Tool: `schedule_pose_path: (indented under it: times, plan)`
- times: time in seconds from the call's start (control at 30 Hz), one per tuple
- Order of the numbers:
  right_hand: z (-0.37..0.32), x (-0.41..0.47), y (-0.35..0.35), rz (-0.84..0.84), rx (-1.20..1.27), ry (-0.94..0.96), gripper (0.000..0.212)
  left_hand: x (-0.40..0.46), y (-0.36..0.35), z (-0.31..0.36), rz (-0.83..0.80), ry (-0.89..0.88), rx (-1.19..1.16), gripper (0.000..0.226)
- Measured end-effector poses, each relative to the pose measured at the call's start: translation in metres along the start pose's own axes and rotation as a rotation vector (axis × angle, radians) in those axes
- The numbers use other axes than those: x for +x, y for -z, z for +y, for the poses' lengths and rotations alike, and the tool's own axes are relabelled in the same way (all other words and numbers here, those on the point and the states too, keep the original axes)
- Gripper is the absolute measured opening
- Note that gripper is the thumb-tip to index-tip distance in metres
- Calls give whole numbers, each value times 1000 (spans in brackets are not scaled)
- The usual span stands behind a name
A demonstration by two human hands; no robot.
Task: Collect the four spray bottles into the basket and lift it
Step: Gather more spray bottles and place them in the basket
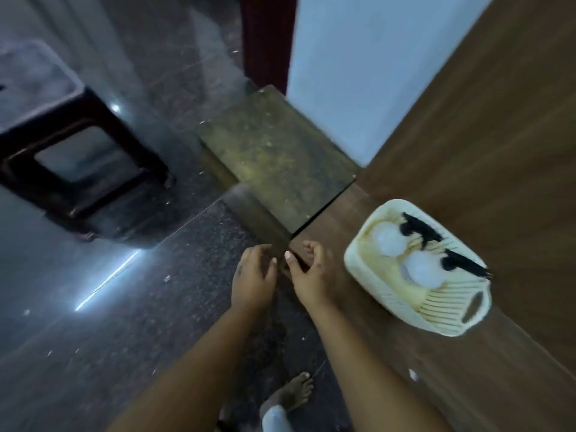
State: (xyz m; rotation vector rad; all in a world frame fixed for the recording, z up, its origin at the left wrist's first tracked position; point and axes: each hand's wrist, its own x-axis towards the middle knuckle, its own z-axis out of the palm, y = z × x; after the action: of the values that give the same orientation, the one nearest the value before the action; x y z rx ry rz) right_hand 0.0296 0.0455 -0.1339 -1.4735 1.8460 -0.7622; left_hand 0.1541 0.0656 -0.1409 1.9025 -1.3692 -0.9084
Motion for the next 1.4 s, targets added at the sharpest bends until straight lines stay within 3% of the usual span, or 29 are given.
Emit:
schedule_pose_path:
  times: [0.33, 0.63, 0.87, 1.03, 1.2, 1.4]
  plan:
    - [-81, -95, -195, -508, -201, 279, 42, -74, 153, -177, 329, 423, -84, 36]
    - [-94, -236, -346, -1001, -476, 574, 41, -228, 195, -319, 528, 882, -252, 39]
    - [-66, -342, -414, -1301, -820, 955, 48, -379, 171, -394, 741, 1319, -476, 39]
    - [-30, -407, -436, -1438, -965, 1193, 46, -438, 127, -413, 870, 1521, -658, 44]
    - [13, -450, -461, -1519, -1134, 1373, 50, -448, 88, -445, 1074, 1587, -917, 48]
    - [83, -470, -508, -1578, -1235, 1289, 68, -431, 43, -507, 1157, 1514, -1060, 50]
